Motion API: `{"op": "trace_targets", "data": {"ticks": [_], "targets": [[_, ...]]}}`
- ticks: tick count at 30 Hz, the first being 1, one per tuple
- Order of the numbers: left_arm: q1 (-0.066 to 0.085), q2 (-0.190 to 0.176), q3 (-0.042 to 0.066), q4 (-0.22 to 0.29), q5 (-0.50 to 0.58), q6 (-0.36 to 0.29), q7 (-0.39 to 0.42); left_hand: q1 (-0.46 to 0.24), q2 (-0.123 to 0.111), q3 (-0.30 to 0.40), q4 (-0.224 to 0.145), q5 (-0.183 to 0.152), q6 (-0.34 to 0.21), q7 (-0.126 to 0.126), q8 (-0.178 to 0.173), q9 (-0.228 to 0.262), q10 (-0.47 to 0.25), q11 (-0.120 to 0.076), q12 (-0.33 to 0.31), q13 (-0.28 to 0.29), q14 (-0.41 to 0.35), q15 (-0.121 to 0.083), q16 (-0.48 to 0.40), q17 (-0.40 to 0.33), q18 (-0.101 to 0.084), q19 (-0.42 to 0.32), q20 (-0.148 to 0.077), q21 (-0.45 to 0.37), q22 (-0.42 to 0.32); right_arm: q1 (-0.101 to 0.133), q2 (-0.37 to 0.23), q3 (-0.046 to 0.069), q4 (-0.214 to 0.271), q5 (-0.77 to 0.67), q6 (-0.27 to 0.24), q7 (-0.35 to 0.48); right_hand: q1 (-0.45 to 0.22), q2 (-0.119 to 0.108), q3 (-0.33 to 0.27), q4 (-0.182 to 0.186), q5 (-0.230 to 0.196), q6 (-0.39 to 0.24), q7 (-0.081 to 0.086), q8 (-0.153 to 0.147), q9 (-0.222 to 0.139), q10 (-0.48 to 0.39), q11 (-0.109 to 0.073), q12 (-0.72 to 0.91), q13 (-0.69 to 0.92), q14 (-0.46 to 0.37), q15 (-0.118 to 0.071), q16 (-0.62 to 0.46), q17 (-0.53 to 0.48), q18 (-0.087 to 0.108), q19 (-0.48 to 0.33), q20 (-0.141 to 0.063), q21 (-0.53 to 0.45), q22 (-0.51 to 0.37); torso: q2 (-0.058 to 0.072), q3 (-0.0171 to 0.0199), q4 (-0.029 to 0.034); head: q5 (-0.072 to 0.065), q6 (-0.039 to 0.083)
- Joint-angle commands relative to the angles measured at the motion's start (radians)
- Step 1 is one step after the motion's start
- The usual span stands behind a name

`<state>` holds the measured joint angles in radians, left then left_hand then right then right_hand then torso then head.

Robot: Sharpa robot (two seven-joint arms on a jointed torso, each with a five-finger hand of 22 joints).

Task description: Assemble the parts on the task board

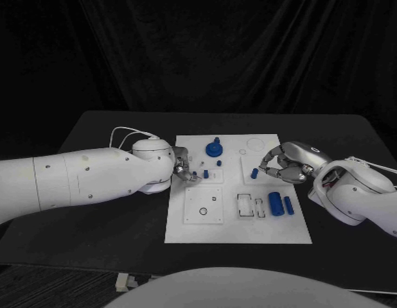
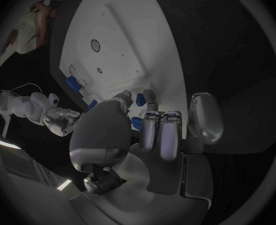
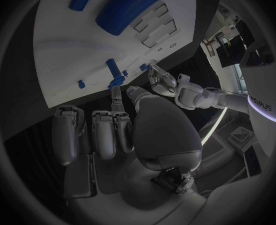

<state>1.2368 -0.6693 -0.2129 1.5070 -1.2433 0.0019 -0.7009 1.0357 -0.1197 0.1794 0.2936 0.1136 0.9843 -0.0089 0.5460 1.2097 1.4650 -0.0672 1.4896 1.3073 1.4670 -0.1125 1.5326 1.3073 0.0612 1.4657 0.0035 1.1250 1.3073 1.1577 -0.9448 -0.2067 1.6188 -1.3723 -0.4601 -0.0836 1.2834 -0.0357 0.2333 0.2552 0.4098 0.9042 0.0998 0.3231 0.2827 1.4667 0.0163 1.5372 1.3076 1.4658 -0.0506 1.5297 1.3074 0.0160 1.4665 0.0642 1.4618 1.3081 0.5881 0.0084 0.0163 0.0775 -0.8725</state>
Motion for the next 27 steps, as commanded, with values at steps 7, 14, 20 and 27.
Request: {"op": "trace_targets", "data": {"ticks": [7,14,20,27], "targets": [[0.035,-0.075,0.001,0.113,-0.019,0.002,0.012,0.032,-0.019,-0.012,0.0,-0.009,0.002,0.002,-0.003,0.005,0.063,-0.004,-0.014,0.199,0.092,-0.003,-0.012,0.228,0.016,0.01,-0.005,-0.017,0.161,-0.002,-0.014,0.001,0.01,-0.013,-0.013,-0.009,0.009,0.0,0.005,0.0,0.006,-0.001,-0.004,0.005,-0.001,0.063,0.0,-0.007,0.195,0.081,0.001,-0.007,0.164,0.015,0.045,-0.004,-0.007,0.221,0.0,0.0,0.0,-0.004,0.0],[0.112,-0.144,0.001,0.21,-0.019,-0.019,0.068,0.085,-0.011,-0.026,0.0,0.002,-0.059,0.025,-0.028,0.005,0.039,0.017,-0.049,0.177,0.08,0.016,-0.036,0.212,0.018,-0.01,0.009,-0.042,0.158,-0.002,-0.025,0.001,0.022,-0.014,-0.046,0.011,0.01,-0.004,0.004,-0.001,0.006,0.0,-0.005,0.006,-0.001,0.065,-0.001,-0.006,0.197,0.082,0.001,-0.005,0.168,0.015,0.047,-0.004,-0.003,0.222,0.0,0.0,-0.0001,-0.004,0.0],[0.162,-0.164,0.001,0.21,-0.018,-0.058,0.223,0.275,-0.019,0.088,0.002,0.008,-0.077,0.059,-0.152,-0.144,-0.115,0.051,-0.233,0.059,-0.003,0.057,-0.14,0.135,0.032,-0.087,0.035,-0.109,0.14,0.0,-0.033,0.001,0.032,-0.014,-0.076,0.031,0.01,-0.006,0.003,-0.002,0.006,0.0,-0.005,0.006,-0.001,0.066,-0.001,-0.005,0.199,0.083,0.0,-0.004,0.171,0.014,0.048,-0.004,-0.001,0.223,0.0,0.0,0.0001,-0.008,0.0],[0.18,-0.14,0.001,0.119,-0.016,-0.165,0.567,0.463,-0.099,0.426,-0.036,-0.021,-0.041,0.116,-0.31,-0.404,-0.433,0.094,-0.884,-0.448,-0.261,0.091,-0.467,-0.134,0.039,-0.163,0.063,-0.128,0.124,0.03,-0.054,0.001,0.059,-0.015,-0.142,0.071,0.005,-0.008,0.004,0.006,-0.002,0.007,-0.008,0.011,0.0,0.045,-0.004,-0.029,0.161,0.085,-0.002,-0.001,0.176,0.01,0.056,-0.006,0.013,0.228,0.0,-0.0003,-0.0011,-0.023,0.0]]}}
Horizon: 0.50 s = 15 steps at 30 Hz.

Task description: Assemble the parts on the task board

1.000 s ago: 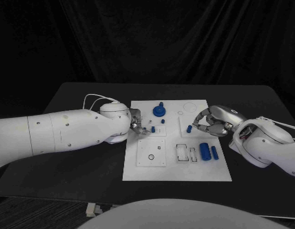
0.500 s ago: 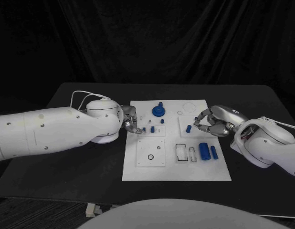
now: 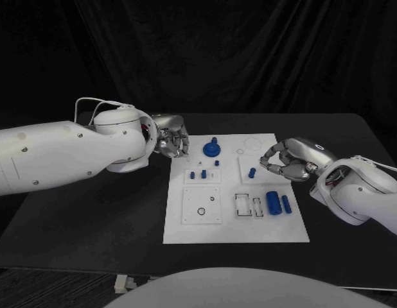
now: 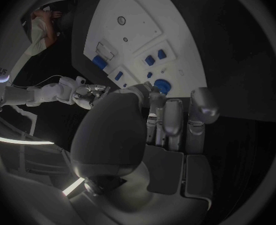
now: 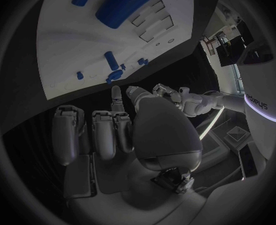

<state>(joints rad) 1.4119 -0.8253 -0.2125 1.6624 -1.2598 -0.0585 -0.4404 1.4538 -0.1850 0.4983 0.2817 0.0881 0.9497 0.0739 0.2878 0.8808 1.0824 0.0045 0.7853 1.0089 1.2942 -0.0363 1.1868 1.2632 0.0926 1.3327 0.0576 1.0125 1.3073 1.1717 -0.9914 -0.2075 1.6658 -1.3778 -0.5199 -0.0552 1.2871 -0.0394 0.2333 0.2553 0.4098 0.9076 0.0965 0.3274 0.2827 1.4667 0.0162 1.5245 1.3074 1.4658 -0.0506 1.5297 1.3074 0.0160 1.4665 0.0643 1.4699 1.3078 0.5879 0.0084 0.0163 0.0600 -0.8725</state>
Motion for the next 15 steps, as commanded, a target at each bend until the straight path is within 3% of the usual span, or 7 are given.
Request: {"op": "trace_targets", "data": {"ticks": [1,3,6,8,10,14,15], "targets": [[0.006,0.026,0.001,-0.061,0.001,-0.124,0.371,0.049,-0.055,0.138,-0.036,-0.009,-0.003,0.04,-0.082,-0.12,-0.031,0.028,-0.225,-0.207,-0.115,0.022,-0.161,-0.132,0.008,-0.049,0.017,-0.023,0.12,0.023,-0.011,0.002,0.016,-0.009,-0.096,0.05,-0.004,-0.003,0.004,0.014,-0.016,0.007,-0.007,0.01,0.0,0.034,-0.006,-0.031,0.139,0.085,-0.003,-0.001,0.176,0.01,0.057,-0.007,0.007,0.229,0.0,-0.0002,0.0,-0.007,0.0],[0.006,0.05,0.001,-0.113,-0.001,-0.173,0.485,0.064,-0.062,0.158,-0.051,0.002,-0.047,0.06,-0.14,-0.179,-0.041,0.044,-0.285,-0.268,-0.231,0.034,-0.321,-0.268,0.008,-0.074,0.026,-0.034,0.115,0.037,-0.017,0.002,0.024,-0.009,-0.124,0.068,-0.019,-0.002,-0.002,0.03,-0.069,0.015,-0.01,0.013,-0.001,0.021,-0.009,-0.055,0.108,0.084,-0.006,-0.003,0.172,0.008,0.06,-0.01,0.011,0.231,0.001,-0.0011,0.0001,-0.007,0.0],[0.0,0.08,0.001,-0.177,-0.032,-0.215,0.59,0.079,-0.063,0.097,-0.079,0.019,-0.051,0.064,-0.218,-0.309,0.038,0.036,-0.379,-0.408,-0.077,0.021,-0.247,-0.279,-0.007,0.012,0.027,0.144,0.149,0.048,-0.022,0.002,0.029,-0.008,-0.151,0.089,-0.037,0.002,-0.009,0.033,-0.126,0.025,-0.014,0.016,-0.002,0.006,-0.014,-0.088,0.068,0.083,-0.011,-0.007,0.164,0.009,0.06,-0.014,0.01,0.23,0.001,-0.0011,0.0004,-0.007,0.0],[-0.012,0.108,0.001,-0.232,-0.094,-0.234,0.646,0.071,-0.062,0.057,-0.073,0.001,-0.095,0.06,-0.226,-0.363,0.01,0.048,-0.443,-0.468,-0.132,0.037,-0.322,-0.355,0.002,-0.031,0.038,0.091,0.133,0.054,-0.023,0.002,0.028,-0.007,-0.166,0.103,-0.05,0.005,-0.016,0.033,-0.165,0.044,-0.021,0.022,-0.003,0.003,-0.02,-0.109,0.046,0.083,-0.016,-0.008,0.164,0.008,0.062,-0.019,0.015,0.232,0.0,-0.0006,0.0002,-0.007,0.0],[-0.023,0.13,0.001,-0.271,-0.152,-0.237,0.675,0.052,-0.068,-0.001,-0.049,-0.025,-0.146,0.046,-0.227,-0.408,-0.116,0.09,-0.544,-0.541,-0.207,0.067,-0.38,-0.405,0.007,-0.09,0.058,0.022,0.116,0.056,-0.022,0.002,0.027,-0.006,-0.17,0.108,-0.05,0.004,-0.016,0.032,-0.168,0.047,-0.023,0.022,-0.003,0.005,-0.022,-0.109,0.048,0.084,-0.017,-0.005,0.169,0.005,0.066,-0.02,0.023,0.235,0.001,-0.001,0.0005,-0.005,0.0],[-0.057,0.185,0.001,-0.352,-0.301,-0.234,0.741,0.077,-0.029,-0.157,-0.029,-0.026,-0.168,0.034,-0.22,-0.478,-0.239,0.064,-0.588,-0.602,-0.279,0.047,-0.377,-0.433,0.023,-0.164,0.052,-0.033,0.101,0.06,-0.02,0.002,0.024,-0.005,-0.169,0.117,-0.046,0.003,-0.016,0.03,-0.174,0.047,-0.024,0.02,-0.005,0.008,-0.023,-0.111,0.047,0.085,-0.019,-0.004,0.172,0.002,0.072,-0.021,0.035,0.239,0.002,-0.0024,0.0008,-0.007,0.0],[-0.064,0.196,0.001,-0.365,-0.334,-0.238,0.752,0.103,-0.018,-0.179,-0.037,0.01,-0.158,-0.033,-0.22,-0.495,-0.298,0.063,-0.604,-0.618,-0.228,0.041,-0.345,-0.436,0.009,-0.09,0.051,0.068,0.125,0.06,-0.02,0.002,0.023,-0.005,-0.169,0.119,-0.046,0.003,-0.016,0.03,-0.174,0.047,-0.024,0.02,-0.005,0.009,-0.023,-0.11,0.047,0.085,-0.019,-0.004,0.172,0.001,0.074,-0.022,0.039,0.241,0.001,-0.0022,0.0007,-0.007,0.0]]}}
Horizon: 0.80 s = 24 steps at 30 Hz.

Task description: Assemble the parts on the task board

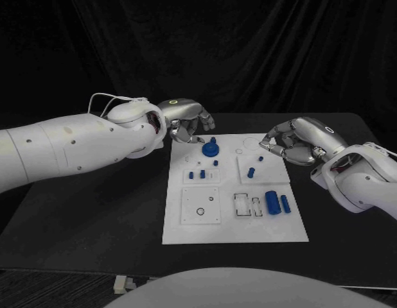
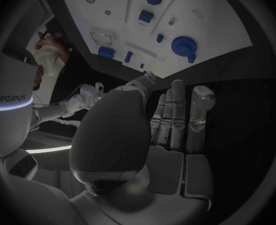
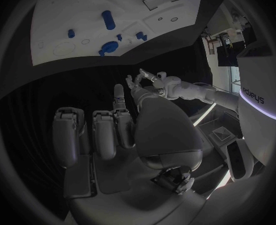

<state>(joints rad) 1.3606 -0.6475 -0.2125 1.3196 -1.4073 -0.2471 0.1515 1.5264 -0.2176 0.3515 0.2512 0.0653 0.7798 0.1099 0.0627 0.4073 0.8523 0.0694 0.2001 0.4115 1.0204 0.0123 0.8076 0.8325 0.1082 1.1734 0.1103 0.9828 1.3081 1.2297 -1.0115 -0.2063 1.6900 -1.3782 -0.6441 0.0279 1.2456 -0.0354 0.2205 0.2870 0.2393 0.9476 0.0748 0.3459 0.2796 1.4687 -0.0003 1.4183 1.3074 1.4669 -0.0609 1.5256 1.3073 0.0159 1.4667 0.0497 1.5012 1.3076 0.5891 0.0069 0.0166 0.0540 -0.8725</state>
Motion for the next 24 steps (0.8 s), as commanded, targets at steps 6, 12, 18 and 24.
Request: {"op": "trace_targets", "data": {"ticks": [6,12,18,24], "targets": [[-0.055,0.095,0.001,-0.114,-0.311,-0.046,0.193,0.057,0.016,-0.071,0.022,0.017,0.104,-0.13,0.005,-0.13,-0.055,-0.077,-0.013,-0.15,0.34,-0.072,0.287,0.127,-0.048,0.278,-0.045,0.327,0.18,0.003,0.002,0.0,-0.004,-0.002,-0.054,0.057,-0.001,-0.004,-0.005,-0.003,-0.004,0.005,-0.002,-0.001,-0.004,0.01,-0.007,-0.002,0.051,0.081,-0.01,-0.006,0.158,-0.001,0.077,-0.008,0.014,0.243,0.0,-0.0006,0.0003,-0.002,0.0],[-0.079,0.151,0.001,-0.172,-0.345,-0.05,0.192,0.016,0.02,-0.113,0.035,-0.015,0.15,-0.128,0.016,-0.161,0.0,-0.054,0.001,-0.189,0.381,-0.065,0.357,0.171,-0.056,0.302,-0.055,0.356,0.191,0.003,0.0,0.0,-0.002,0.001,-0.063,0.073,-0.009,-0.003,-0.008,0.002,-0.008,0.006,-0.002,-0.003,-0.005,0.015,-0.007,0.0,0.055,0.081,-0.01,-0.007,0.156,-0.001,0.079,-0.009,0.017,0.244,0.0,-0.0008,0.0001,-0.011,0.0],[-0.091,0.181,0.001,-0.198,-0.353,-0.081,0.194,0.03,0.028,-0.107,0.03,-0.004,0.216,-0.112,0.035,-0.167,0.046,-0.072,0.007,-0.206,0.401,-0.077,0.392,0.194,-0.062,0.319,-0.058,0.386,0.202,0.003,0.004,0.0,-0.007,0.003,-0.059,0.075,-0.008,-0.001,-0.008,0.001,-0.006,0.007,-0.002,-0.004,-0.006,0.017,-0.007,0.002,0.058,0.082,-0.01,-0.006,0.158,-0.002,0.08,-0.01,0.019,0.245,0.0,-0.0014,-0.0004,-0.015,0.0],[-0.098,0.203,0.001,-0.22,-0.355,-0.07,0.19,0.047,0.024,-0.089,0.026,0.045,0.251,-0.098,0.037,-0.172,0.078,-0.075,0.0,-0.225,0.415,-0.084,0.423,0.219,-0.065,0.325,-0.065,0.396,0.205,0.002,0.011,0.0,-0.012,0.003,-0.049,0.071,-0.025,0.003,-0.016,0.004,-0.019,0.006,-0.001,-0.008,-0.01,0.021,-0.006,0.003,0.062,0.082,-0.01,-0.006,0.157,-0.002,0.08,-0.01,0.019,0.245,0.0,-0.0007,0.0004,-0.015,0.0]]}}
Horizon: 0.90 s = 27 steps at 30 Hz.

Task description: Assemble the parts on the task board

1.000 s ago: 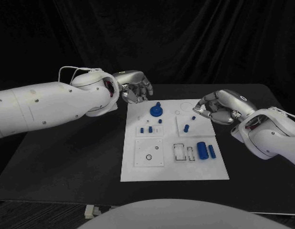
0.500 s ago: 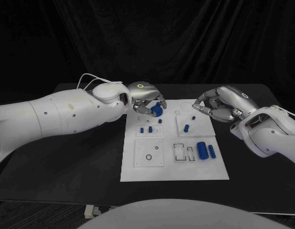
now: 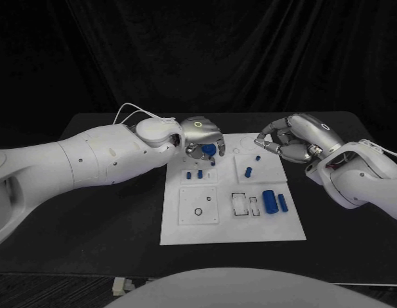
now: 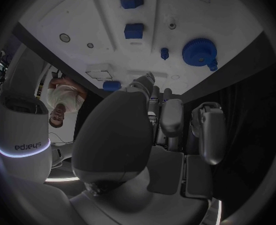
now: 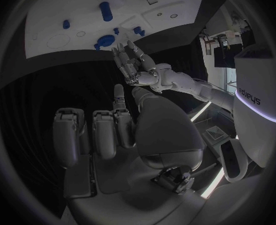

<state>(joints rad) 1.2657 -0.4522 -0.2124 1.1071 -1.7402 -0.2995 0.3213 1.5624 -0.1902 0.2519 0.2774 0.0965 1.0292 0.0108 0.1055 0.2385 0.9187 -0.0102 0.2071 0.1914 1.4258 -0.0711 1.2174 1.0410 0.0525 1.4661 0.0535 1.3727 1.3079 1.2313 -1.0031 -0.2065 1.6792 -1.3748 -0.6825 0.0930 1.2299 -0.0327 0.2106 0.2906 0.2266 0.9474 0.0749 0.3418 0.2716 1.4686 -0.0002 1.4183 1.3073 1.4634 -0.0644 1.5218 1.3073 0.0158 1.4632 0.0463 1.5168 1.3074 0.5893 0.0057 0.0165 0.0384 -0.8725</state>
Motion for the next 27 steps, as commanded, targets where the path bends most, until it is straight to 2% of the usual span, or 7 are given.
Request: {"op": "trace_targets", "data": {"ticks": [1,6,8,9,16,24,27], "targets": [[-0.004,0.011,0.001,-0.011,-0.022,-0.013,0.019,0.016,-0.005,0.016,-0.003,0.023,0.005,0.004,-0.007,-0.005,0.016,0.003,-0.009,-0.008,0.011,-0.001,0.017,0.013,-0.009,0.032,-0.009,0.005,0.205,0.0,0.003,0.001,-0.003,0.0,-0.008,0.006,-0.014,0.001,-0.008,0.001,-0.011,0.006,-0.001,-0.005,-0.002,0.022,-0.006,0.003,0.063,0.086,-0.006,-0.002,0.157,-0.002,0.084,-0.006,0.003,0.245,0.0,0.0005,0.0005,0.003,0.0],[-0.012,0.027,0.001,-0.027,-0.022,0.016,0.005,0.023,-0.007,0.023,-0.006,0.03,0.01,0.009,-0.008,-0.006,0.023,0.0,-0.011,-0.012,0.007,-0.003,0.011,0.001,-0.007,0.029,-0.011,-0.003,0.203,-0.003,0.009,0.001,-0.008,0.003,0.001,0.005,-0.028,0.006,-0.013,0.001,-0.026,0.007,0.0,-0.007,-0.005,0.022,-0.006,0.001,0.062,0.085,-0.006,-0.003,0.155,-0.002,0.084,-0.006,0.004,0.245,0.0,0.0005,0.0005,0.012,0.0],[-0.015,0.03,0.001,-0.032,-0.022,0.021,-0.001,0.029,-0.009,0.03,-0.01,0.035,0.02,0.013,-0.006,-0.006,0.027,0.0,-0.014,-0.016,0.004,-0.003,0.01,-0.002,-0.007,0.028,-0.011,-0.005,0.203,-0.005,0.01,0.001,-0.009,0.003,0.004,0.005,-0.03,0.007,-0.014,0.001,-0.028,0.007,0.0,-0.008,-0.005,0.022,-0.006,0.0,0.061,0.085,-0.006,-0.003,0.155,-0.002,0.084,-0.006,0.004,0.245,0.0,0.0005,0.0004,0.012,0.0],[-0.017,0.033,0.001,-0.035,-0.022,0.023,-0.005,0.04,-0.016,0.041,-0.018,0.061,0.023,0.013,-0.008,-0.007,0.033,0.0,-0.019,-0.021,0.001,-0.003,0.009,-0.006,-0.007,0.027,-0.012,-0.007,0.202,-0.006,0.011,0.001,-0.01,0.003,0.006,0.005,-0.031,0.008,-0.014,0.001,-0.028,0.007,0.0,-0.008,-0.005,0.022,-0.006,0.0,0.061,0.085,-0.006,-0.003,0.155,-0.002,0.084,-0.006,0.003,0.245,0.0,0.0004,0.0005,0.012,0.0],[-0.024,0.046,0.001,-0.056,-0.022,0.049,-0.028,0.047,-0.028,0.056,-0.025,0.074,0.01,0.01,-0.021,-0.013,0.037,0.004,-0.027,-0.029,-0.004,-0.003,0.007,-0.015,-0.005,0.024,-0.014,-0.014,0.201,-0.01,0.012,0.001,-0.016,0.004,0.018,-0.001,-0.034,0.009,-0.015,0.001,-0.03,0.007,0.0,-0.009,-0.006,0.022,-0.006,0.0,0.061,0.085,-0.006,-0.003,0.154,-0.002,0.084,-0.006,0.003,0.245,0.0,0.0005,0.0004,0.011,0.0],[-0.029,0.058,0.001,-0.073,-0.022,0.075,-0.043,0.022,-0.038,0.054,-0.018,0.019,-0.002,0.004,-0.033,-0.018,0.045,0.0,-0.033,-0.035,-0.009,-0.002,0.004,-0.027,-0.004,0.021,-0.013,-0.022,0.199,-0.015,0.014,0.001,-0.022,0.004,0.029,-0.008,-0.039,0.011,-0.017,0.001,-0.032,0.005,0.001,-0.01,-0.007,0.021,-0.005,-0.003,0.058,0.085,-0.005,-0.004,0.152,-0.002,0.083,-0.006,0.003,0.245,0.0,0.0004,0.0002,0.012,0.0],[-0.032,0.062,0.001,-0.081,-0.022,0.08,-0.046,0.022,-0.039,0.053,-0.018,0.016,-0.002,0.003,-0.033,-0.018,0.046,0.001,-0.033,-0.035,-0.01,-0.002,0.004,-0.028,-0.004,0.021,-0.013,-0.021,0.199,-0.016,0.015,0.001,-0.023,0.004,0.032,-0.01,-0.041,0.012,-0.018,0.001,-0.033,0.005,0.001,-0.011,-0.007,0.021,-0.005,-0.003,0.057,0.084,-0.005,-0.005,0.15,-0.001,0.083,-0.006,0.002,0.245,0.001,0.0001,-0.0001,0.009,0.0]]}}
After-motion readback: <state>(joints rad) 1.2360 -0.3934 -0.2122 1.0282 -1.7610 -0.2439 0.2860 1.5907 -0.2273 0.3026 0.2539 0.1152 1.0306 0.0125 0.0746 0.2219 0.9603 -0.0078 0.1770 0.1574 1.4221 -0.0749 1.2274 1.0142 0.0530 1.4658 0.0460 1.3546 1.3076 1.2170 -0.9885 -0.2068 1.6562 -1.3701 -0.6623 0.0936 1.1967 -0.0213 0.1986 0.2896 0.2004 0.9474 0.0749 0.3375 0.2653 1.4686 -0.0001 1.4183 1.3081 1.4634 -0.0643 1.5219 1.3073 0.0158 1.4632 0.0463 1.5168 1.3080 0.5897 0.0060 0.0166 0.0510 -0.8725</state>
